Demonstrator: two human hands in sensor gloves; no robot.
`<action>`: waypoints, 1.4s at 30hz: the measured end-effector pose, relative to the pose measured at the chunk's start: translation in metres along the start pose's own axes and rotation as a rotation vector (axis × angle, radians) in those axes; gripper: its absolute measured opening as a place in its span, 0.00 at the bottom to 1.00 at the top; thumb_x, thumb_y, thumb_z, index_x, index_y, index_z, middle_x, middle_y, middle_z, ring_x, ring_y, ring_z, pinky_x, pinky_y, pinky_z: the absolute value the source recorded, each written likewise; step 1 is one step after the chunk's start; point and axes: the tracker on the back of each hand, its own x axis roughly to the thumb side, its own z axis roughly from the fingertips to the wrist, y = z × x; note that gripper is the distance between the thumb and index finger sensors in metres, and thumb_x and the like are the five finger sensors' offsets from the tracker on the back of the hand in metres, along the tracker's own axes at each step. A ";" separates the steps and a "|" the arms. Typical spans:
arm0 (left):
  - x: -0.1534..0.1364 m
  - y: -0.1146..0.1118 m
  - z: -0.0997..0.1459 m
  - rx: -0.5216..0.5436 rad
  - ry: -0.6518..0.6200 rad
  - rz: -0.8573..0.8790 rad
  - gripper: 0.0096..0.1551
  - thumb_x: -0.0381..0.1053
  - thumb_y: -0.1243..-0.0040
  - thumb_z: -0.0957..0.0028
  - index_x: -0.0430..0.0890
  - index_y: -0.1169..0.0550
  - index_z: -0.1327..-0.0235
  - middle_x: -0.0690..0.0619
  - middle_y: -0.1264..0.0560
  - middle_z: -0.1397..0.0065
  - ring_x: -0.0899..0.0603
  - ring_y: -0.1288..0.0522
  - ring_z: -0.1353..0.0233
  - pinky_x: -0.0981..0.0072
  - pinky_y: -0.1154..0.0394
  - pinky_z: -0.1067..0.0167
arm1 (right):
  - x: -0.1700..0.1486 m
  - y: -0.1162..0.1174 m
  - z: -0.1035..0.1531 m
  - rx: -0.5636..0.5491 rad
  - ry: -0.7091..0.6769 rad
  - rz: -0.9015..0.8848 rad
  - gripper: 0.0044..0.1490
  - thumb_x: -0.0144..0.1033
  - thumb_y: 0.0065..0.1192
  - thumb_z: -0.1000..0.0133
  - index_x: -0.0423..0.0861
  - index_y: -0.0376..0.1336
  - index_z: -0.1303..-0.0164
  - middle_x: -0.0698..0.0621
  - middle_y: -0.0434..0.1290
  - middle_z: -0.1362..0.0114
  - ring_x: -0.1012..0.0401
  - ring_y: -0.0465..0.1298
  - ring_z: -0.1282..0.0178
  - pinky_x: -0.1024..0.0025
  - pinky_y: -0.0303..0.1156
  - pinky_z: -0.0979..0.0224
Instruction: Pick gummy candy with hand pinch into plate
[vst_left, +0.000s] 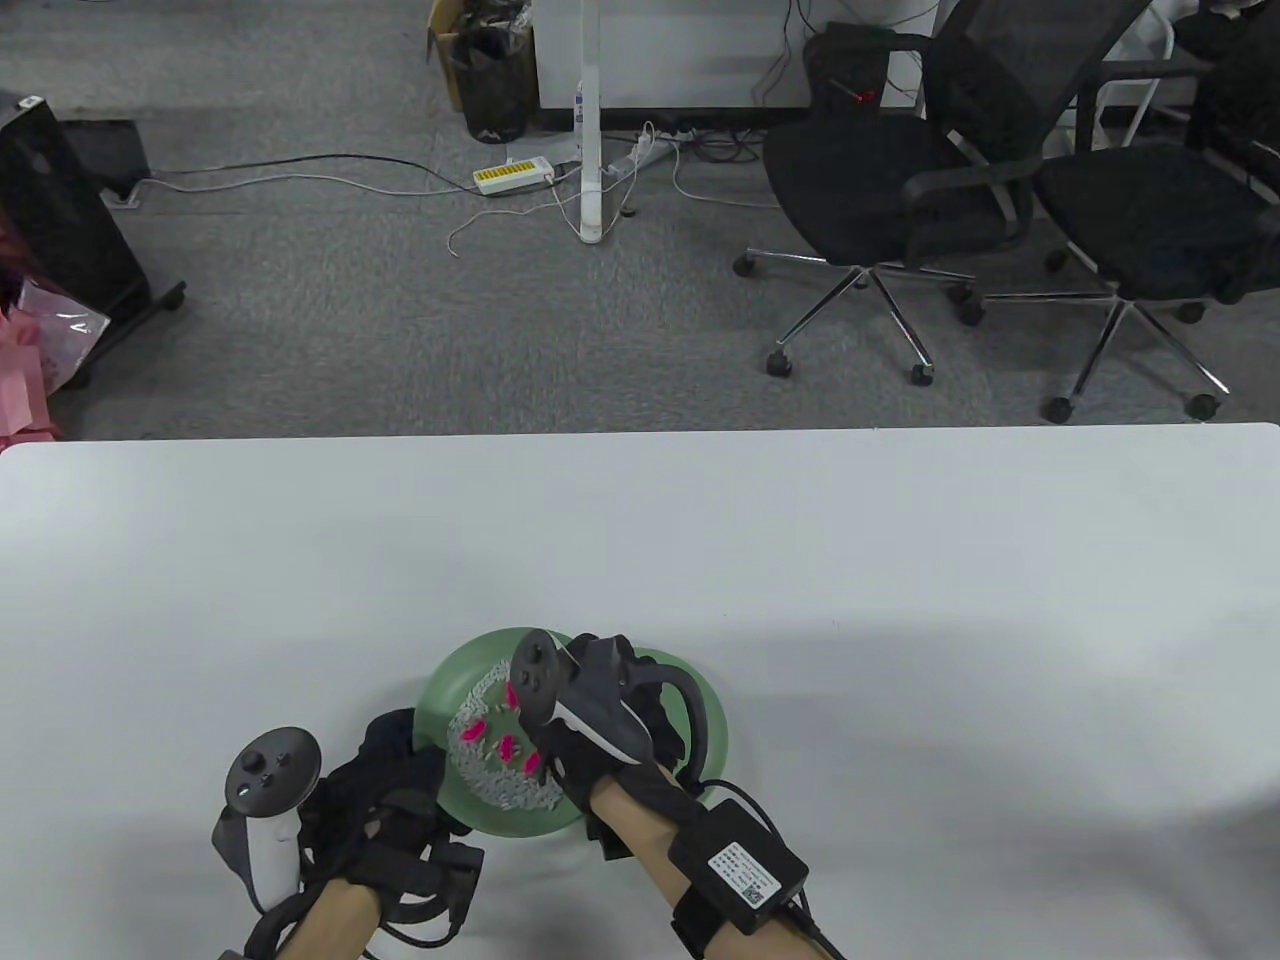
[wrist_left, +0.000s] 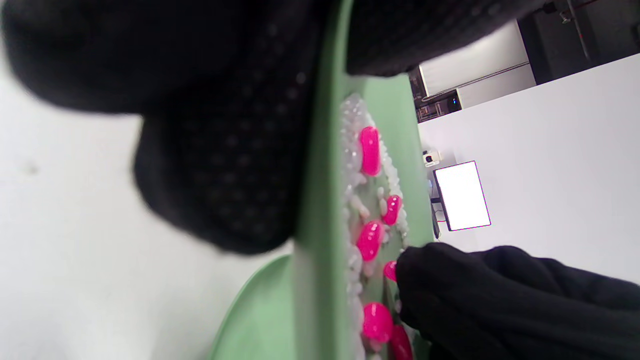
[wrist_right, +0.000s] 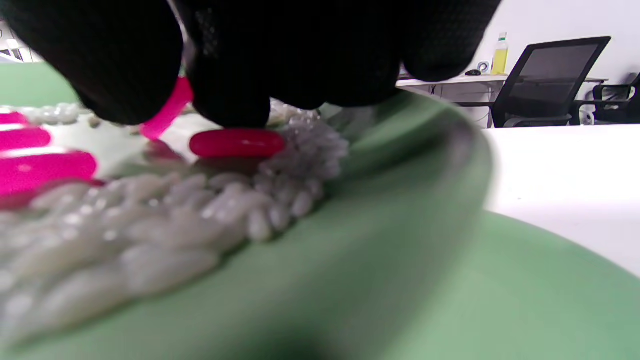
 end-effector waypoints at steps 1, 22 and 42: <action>0.000 0.000 0.000 0.000 0.001 -0.002 0.33 0.47 0.36 0.56 0.44 0.28 0.34 0.48 0.16 0.43 0.42 0.08 0.75 0.63 0.12 0.77 | -0.001 0.001 0.000 0.000 0.000 -0.013 0.26 0.54 0.72 0.58 0.53 0.77 0.56 0.57 0.75 0.38 0.55 0.74 0.40 0.50 0.68 0.29; -0.011 0.011 -0.010 0.034 0.046 0.029 0.33 0.46 0.36 0.56 0.44 0.27 0.34 0.49 0.15 0.44 0.42 0.08 0.75 0.62 0.12 0.77 | -0.075 -0.026 -0.007 -0.071 0.139 -0.273 0.25 0.53 0.73 0.59 0.51 0.78 0.57 0.56 0.75 0.39 0.54 0.74 0.40 0.49 0.68 0.30; -0.015 0.020 -0.016 0.055 0.041 0.027 0.33 0.47 0.36 0.56 0.44 0.27 0.34 0.49 0.15 0.44 0.42 0.08 0.75 0.62 0.12 0.77 | -0.095 0.047 -0.011 0.076 0.158 0.025 0.25 0.53 0.73 0.59 0.52 0.79 0.57 0.56 0.76 0.40 0.54 0.75 0.42 0.50 0.69 0.31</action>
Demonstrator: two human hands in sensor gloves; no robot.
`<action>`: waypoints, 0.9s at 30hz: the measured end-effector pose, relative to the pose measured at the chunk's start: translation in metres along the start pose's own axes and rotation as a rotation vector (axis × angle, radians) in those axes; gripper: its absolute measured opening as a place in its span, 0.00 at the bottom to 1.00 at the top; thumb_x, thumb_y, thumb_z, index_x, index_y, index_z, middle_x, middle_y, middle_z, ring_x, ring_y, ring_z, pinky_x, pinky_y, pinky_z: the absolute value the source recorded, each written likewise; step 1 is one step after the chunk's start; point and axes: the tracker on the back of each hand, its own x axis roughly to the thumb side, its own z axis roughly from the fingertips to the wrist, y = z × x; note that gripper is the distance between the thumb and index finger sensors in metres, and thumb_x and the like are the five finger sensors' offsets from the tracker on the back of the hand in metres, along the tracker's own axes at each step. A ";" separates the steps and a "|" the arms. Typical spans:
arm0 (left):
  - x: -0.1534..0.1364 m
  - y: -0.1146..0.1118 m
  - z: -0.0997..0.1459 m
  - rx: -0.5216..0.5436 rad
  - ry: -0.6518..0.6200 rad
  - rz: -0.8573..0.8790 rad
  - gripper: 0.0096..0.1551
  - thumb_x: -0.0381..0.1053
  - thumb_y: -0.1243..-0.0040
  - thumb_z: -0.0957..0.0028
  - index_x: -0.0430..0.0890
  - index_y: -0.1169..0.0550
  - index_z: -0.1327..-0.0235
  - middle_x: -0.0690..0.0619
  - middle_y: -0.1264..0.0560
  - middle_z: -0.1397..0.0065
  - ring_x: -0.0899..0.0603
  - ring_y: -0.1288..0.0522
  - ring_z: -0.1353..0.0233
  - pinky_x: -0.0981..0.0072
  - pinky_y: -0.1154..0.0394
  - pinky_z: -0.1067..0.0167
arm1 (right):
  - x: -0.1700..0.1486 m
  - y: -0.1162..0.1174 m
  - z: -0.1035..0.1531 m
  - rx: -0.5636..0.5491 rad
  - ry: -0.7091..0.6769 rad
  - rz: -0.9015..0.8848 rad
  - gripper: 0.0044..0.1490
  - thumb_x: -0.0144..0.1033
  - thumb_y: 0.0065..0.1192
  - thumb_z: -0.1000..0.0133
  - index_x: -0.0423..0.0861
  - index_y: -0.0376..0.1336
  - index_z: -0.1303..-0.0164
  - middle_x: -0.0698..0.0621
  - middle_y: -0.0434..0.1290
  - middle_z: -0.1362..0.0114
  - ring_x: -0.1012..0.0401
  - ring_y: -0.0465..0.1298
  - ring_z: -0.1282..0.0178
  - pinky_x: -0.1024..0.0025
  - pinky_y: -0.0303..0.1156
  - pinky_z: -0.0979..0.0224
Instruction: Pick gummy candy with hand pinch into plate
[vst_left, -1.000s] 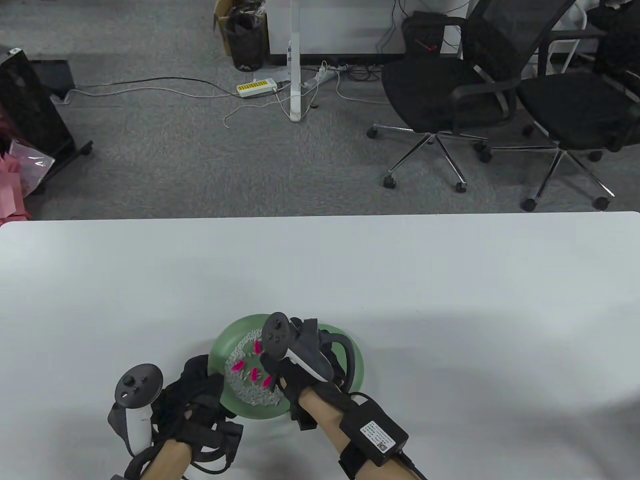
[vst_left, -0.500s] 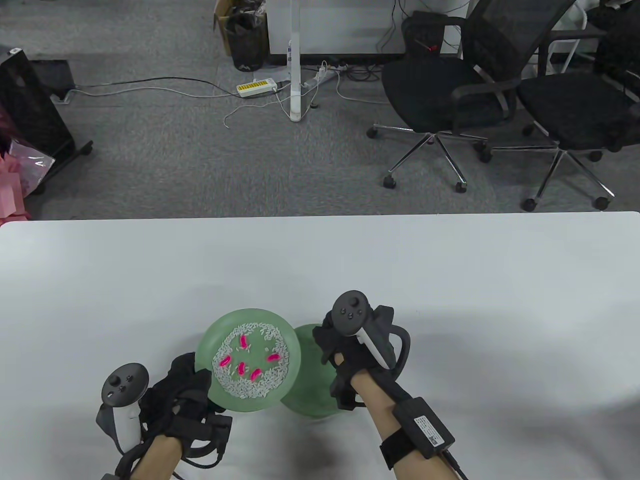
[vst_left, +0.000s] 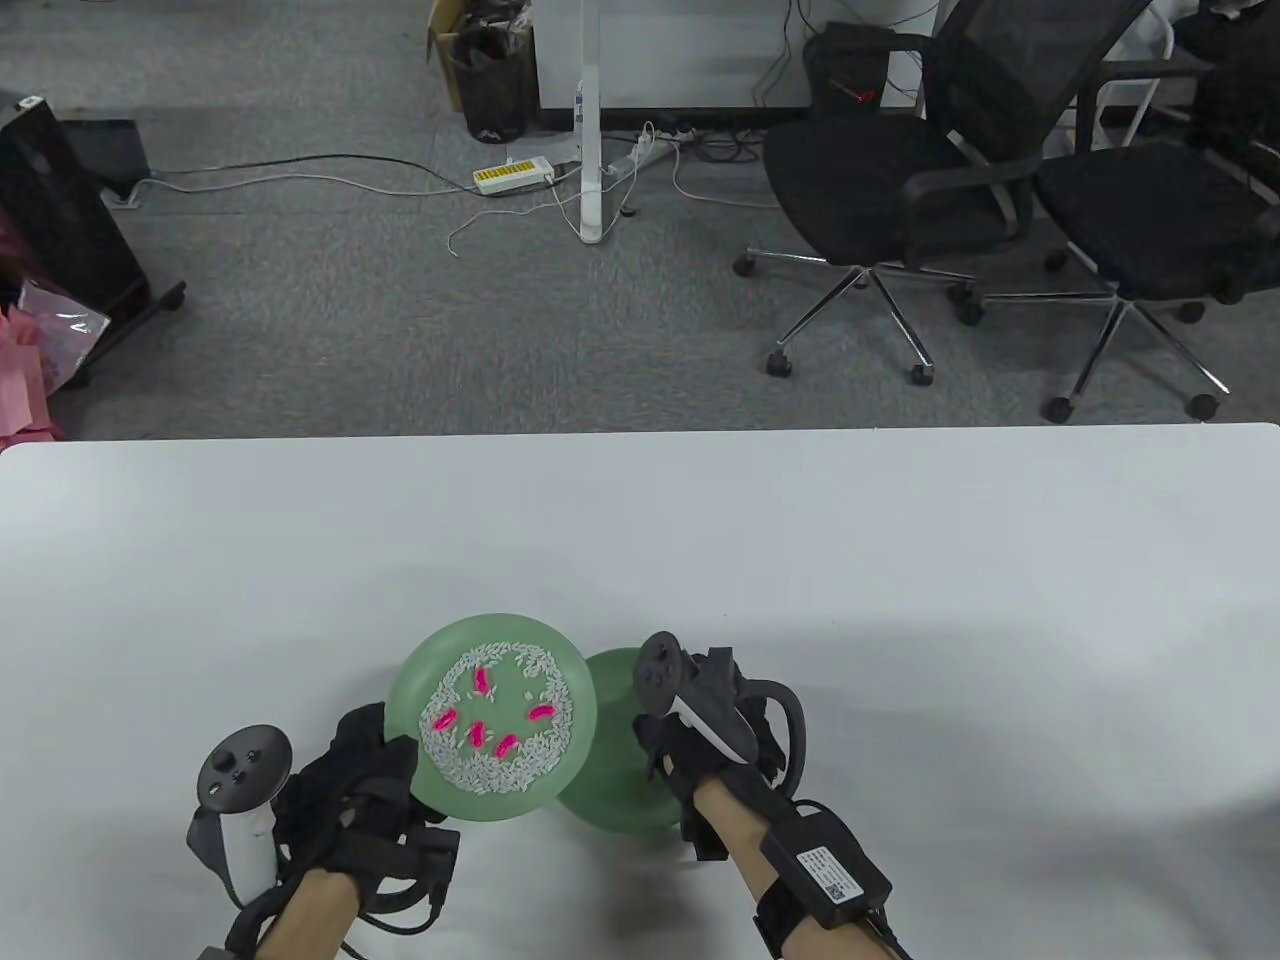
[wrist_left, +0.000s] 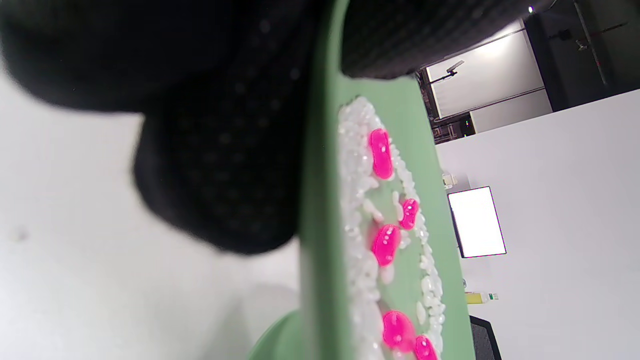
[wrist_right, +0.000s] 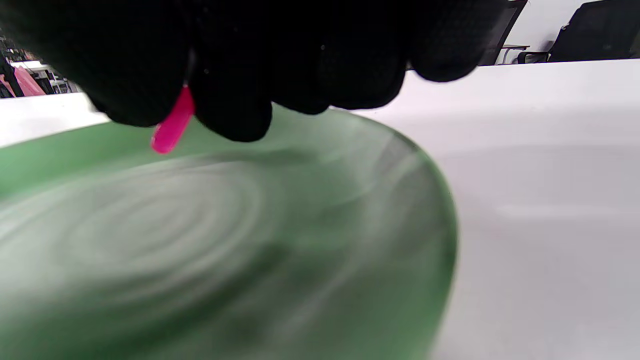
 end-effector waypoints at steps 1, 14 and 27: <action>0.000 0.000 0.000 0.000 0.000 0.001 0.33 0.47 0.36 0.56 0.44 0.27 0.34 0.49 0.15 0.44 0.42 0.08 0.75 0.62 0.12 0.77 | 0.001 0.001 0.000 -0.001 -0.001 0.014 0.25 0.53 0.72 0.59 0.52 0.79 0.57 0.56 0.76 0.40 0.54 0.75 0.42 0.50 0.69 0.31; 0.001 0.001 0.000 -0.002 0.002 0.008 0.33 0.47 0.36 0.56 0.44 0.27 0.34 0.49 0.15 0.44 0.42 0.08 0.75 0.62 0.12 0.77 | -0.008 -0.005 0.001 -0.064 0.019 0.019 0.29 0.55 0.71 0.59 0.53 0.78 0.51 0.56 0.75 0.37 0.55 0.75 0.41 0.50 0.69 0.31; -0.002 -0.001 -0.001 0.000 0.012 0.004 0.33 0.47 0.36 0.56 0.45 0.28 0.34 0.49 0.16 0.43 0.43 0.08 0.75 0.63 0.12 0.77 | 0.028 -0.087 0.039 -0.219 -0.139 -0.262 0.32 0.56 0.71 0.59 0.54 0.75 0.46 0.55 0.74 0.35 0.54 0.74 0.39 0.51 0.69 0.30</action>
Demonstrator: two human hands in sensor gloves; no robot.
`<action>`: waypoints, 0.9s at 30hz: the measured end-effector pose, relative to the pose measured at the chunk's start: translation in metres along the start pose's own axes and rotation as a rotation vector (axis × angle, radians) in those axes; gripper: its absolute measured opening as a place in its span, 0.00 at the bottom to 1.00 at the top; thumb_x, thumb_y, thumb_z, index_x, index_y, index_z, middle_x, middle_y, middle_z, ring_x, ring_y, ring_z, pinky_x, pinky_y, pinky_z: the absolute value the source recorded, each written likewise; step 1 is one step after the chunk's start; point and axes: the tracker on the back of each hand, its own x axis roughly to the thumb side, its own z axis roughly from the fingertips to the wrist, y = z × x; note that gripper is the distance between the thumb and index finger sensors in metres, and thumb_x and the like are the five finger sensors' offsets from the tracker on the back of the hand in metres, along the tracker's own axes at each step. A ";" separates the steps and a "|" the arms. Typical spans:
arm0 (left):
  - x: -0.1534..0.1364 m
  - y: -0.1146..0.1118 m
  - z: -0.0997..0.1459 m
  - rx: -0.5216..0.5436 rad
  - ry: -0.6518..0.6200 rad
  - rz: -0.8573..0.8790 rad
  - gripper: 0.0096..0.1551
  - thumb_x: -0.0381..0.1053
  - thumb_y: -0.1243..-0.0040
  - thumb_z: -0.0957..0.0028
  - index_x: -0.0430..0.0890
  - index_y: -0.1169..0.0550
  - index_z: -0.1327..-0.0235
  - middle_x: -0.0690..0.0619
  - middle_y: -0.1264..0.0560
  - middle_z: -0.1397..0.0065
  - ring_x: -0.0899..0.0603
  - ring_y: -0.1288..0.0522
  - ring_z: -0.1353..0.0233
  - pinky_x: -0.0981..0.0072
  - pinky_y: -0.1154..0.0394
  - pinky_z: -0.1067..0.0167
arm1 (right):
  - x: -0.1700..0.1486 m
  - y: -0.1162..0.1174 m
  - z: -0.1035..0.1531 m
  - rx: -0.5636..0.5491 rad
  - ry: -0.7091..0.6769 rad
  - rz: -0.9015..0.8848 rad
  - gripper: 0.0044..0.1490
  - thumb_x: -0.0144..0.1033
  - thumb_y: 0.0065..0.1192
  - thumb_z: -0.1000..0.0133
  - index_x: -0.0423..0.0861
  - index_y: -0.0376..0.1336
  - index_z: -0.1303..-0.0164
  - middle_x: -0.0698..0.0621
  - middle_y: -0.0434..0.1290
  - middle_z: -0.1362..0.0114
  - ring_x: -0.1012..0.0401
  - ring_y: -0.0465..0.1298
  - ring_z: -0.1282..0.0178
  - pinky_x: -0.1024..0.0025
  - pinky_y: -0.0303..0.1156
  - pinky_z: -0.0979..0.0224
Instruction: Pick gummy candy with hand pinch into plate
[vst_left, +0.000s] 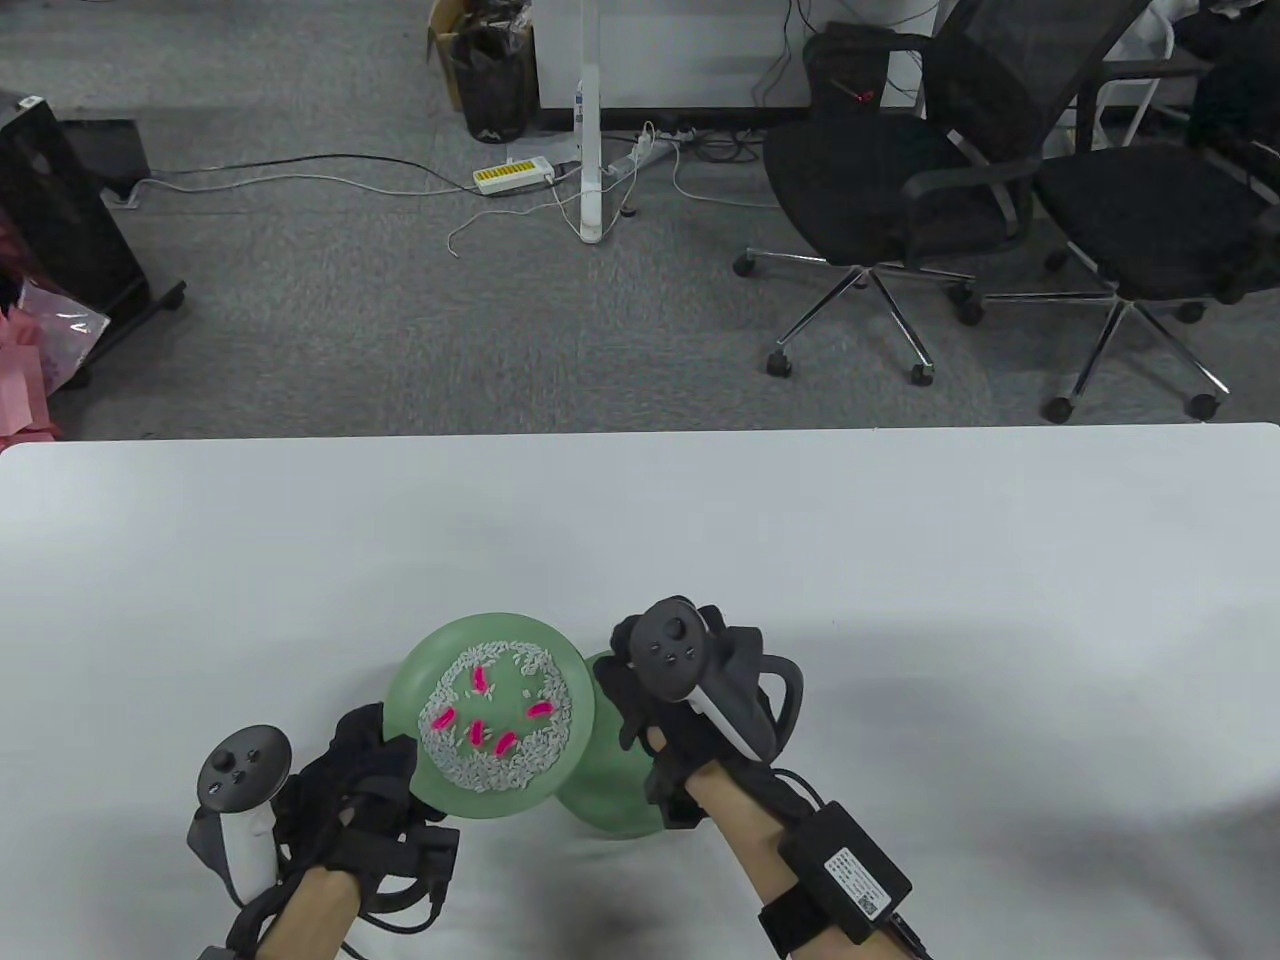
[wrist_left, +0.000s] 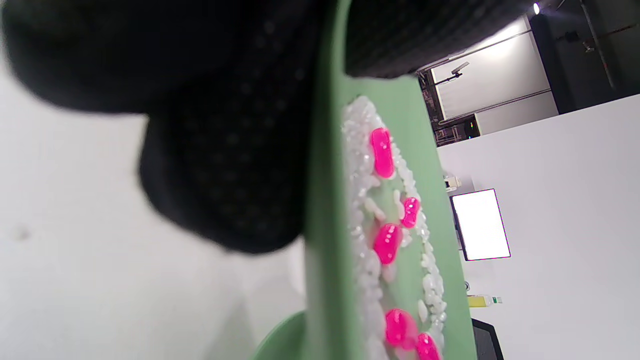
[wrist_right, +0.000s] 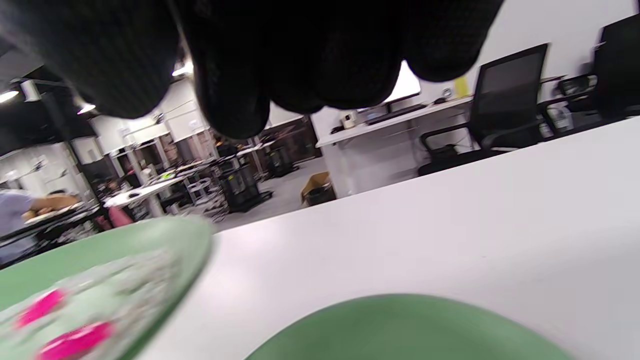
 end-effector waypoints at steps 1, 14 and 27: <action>0.000 -0.001 0.000 -0.001 -0.001 -0.004 0.33 0.47 0.36 0.56 0.45 0.28 0.34 0.49 0.16 0.44 0.43 0.08 0.75 0.63 0.12 0.77 | 0.009 0.007 0.001 0.019 -0.018 0.019 0.33 0.56 0.71 0.59 0.54 0.75 0.46 0.55 0.74 0.34 0.54 0.74 0.39 0.51 0.69 0.30; 0.000 -0.002 0.001 -0.010 -0.002 -0.025 0.33 0.47 0.36 0.55 0.44 0.28 0.34 0.49 0.16 0.43 0.42 0.08 0.75 0.63 0.12 0.77 | 0.055 0.061 -0.006 0.067 -0.135 0.328 0.25 0.46 0.76 0.60 0.58 0.78 0.51 0.57 0.74 0.35 0.55 0.74 0.38 0.50 0.69 0.30; -0.002 -0.001 0.000 -0.032 0.006 0.003 0.33 0.47 0.37 0.56 0.44 0.27 0.34 0.48 0.16 0.43 0.42 0.08 0.75 0.63 0.12 0.77 | 0.059 0.065 -0.004 0.071 -0.241 0.350 0.26 0.46 0.78 0.62 0.59 0.78 0.51 0.58 0.74 0.36 0.56 0.74 0.38 0.51 0.69 0.29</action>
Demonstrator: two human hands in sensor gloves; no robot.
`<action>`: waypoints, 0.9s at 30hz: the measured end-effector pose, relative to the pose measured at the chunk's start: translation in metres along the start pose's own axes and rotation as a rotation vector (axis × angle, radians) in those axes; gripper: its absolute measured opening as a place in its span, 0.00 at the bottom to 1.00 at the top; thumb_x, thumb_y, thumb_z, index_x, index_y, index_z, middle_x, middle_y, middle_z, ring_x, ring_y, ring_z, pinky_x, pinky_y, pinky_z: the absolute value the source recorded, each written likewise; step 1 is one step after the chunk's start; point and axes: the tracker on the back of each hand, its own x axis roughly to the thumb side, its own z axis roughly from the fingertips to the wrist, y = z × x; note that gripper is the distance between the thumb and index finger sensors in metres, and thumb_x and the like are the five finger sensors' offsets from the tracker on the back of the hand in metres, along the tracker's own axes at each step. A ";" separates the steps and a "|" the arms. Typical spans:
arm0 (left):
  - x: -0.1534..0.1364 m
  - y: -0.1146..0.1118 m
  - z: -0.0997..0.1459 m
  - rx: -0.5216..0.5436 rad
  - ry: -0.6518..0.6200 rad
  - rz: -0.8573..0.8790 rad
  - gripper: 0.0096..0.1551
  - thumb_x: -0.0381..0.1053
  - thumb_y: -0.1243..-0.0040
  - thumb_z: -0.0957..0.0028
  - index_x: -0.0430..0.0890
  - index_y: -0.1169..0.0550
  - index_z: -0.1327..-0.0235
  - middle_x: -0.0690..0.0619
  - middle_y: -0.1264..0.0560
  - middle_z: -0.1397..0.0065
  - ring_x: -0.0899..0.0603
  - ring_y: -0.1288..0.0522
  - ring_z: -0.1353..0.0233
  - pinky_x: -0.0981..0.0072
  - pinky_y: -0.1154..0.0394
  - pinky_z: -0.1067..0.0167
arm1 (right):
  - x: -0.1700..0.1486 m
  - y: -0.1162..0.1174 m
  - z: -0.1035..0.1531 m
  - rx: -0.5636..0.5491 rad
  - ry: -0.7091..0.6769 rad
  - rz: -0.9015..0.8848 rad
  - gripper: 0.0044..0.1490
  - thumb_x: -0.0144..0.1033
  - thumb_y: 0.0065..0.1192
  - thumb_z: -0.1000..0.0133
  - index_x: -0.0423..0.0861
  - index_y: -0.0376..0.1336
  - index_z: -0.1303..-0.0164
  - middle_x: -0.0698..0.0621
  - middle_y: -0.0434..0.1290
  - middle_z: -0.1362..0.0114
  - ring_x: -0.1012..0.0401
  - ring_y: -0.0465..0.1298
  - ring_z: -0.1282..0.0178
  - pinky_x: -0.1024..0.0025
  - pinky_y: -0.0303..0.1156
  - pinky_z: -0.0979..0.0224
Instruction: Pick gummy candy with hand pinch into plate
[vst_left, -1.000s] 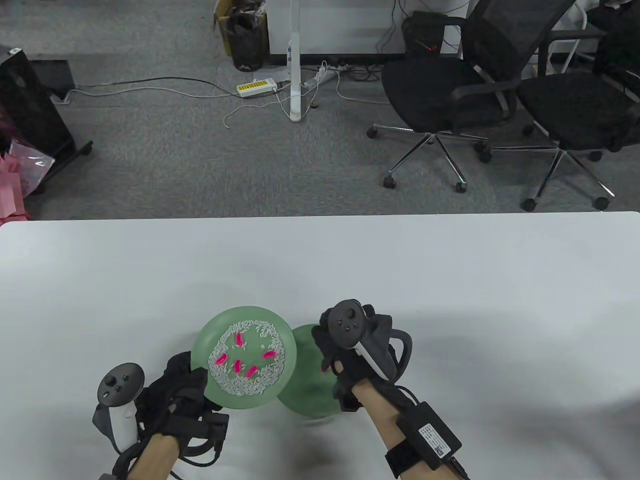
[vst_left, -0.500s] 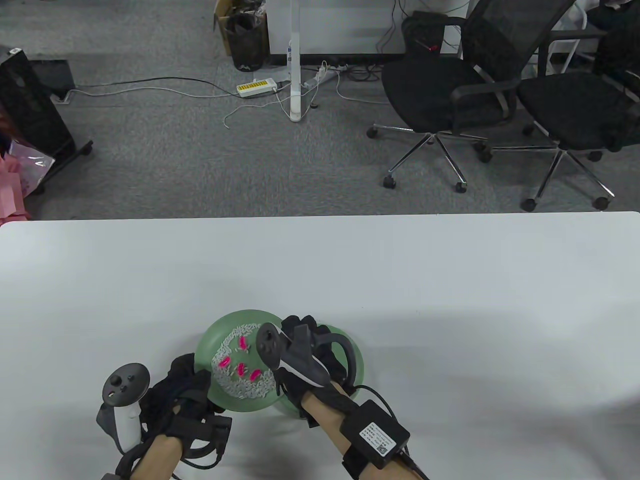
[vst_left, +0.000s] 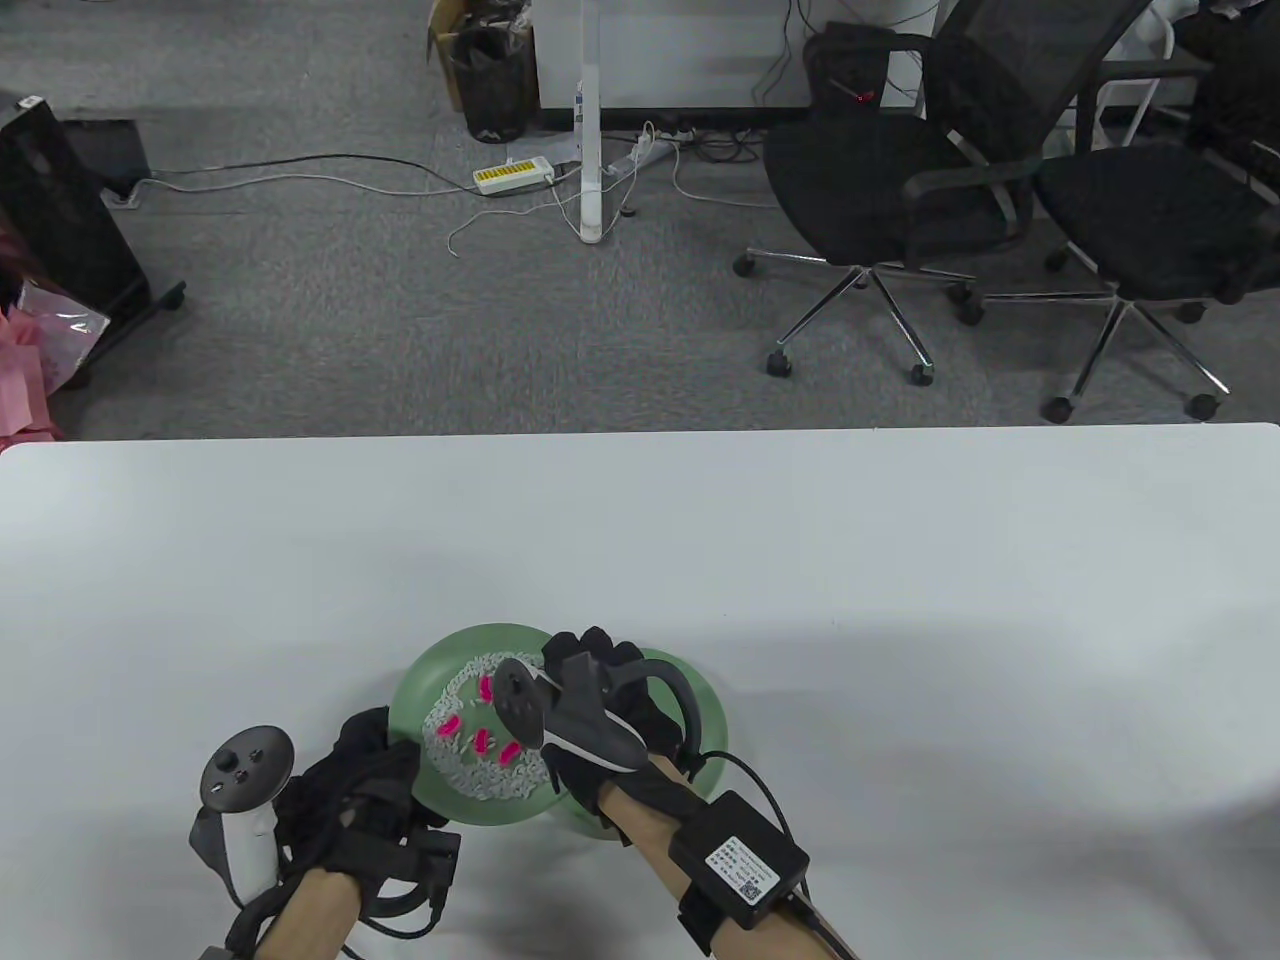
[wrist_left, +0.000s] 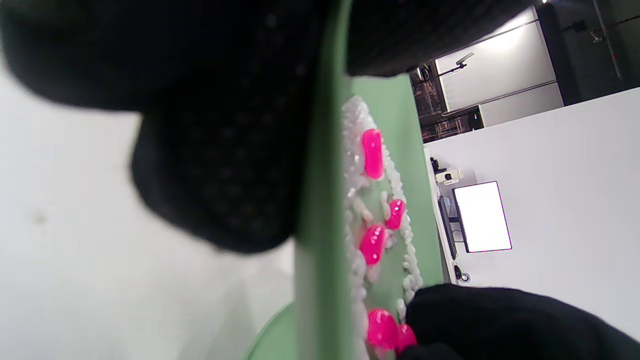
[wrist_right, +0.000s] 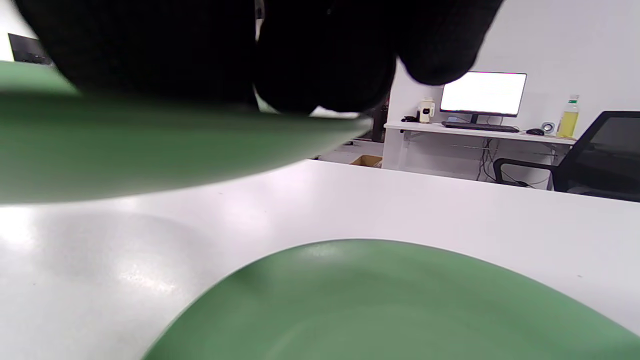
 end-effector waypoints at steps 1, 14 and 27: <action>0.000 0.000 0.000 -0.001 -0.001 -0.001 0.33 0.47 0.36 0.56 0.44 0.27 0.34 0.48 0.16 0.43 0.42 0.08 0.76 0.63 0.12 0.77 | 0.000 0.000 0.000 0.008 -0.012 -0.003 0.26 0.45 0.78 0.62 0.58 0.78 0.51 0.58 0.74 0.36 0.56 0.74 0.38 0.51 0.69 0.29; 0.000 -0.002 -0.002 -0.032 0.021 0.040 0.33 0.46 0.37 0.56 0.43 0.27 0.34 0.47 0.16 0.43 0.41 0.08 0.75 0.62 0.12 0.77 | 0.002 0.005 -0.007 0.062 -0.014 -0.001 0.29 0.49 0.76 0.61 0.50 0.77 0.52 0.55 0.73 0.37 0.53 0.72 0.38 0.48 0.67 0.28; -0.002 -0.003 -0.002 -0.015 0.028 0.010 0.33 0.47 0.36 0.56 0.45 0.26 0.34 0.49 0.15 0.44 0.42 0.08 0.76 0.63 0.12 0.78 | -0.006 0.007 -0.007 0.032 -0.005 -0.099 0.30 0.53 0.73 0.63 0.49 0.77 0.55 0.55 0.74 0.39 0.52 0.72 0.40 0.49 0.67 0.29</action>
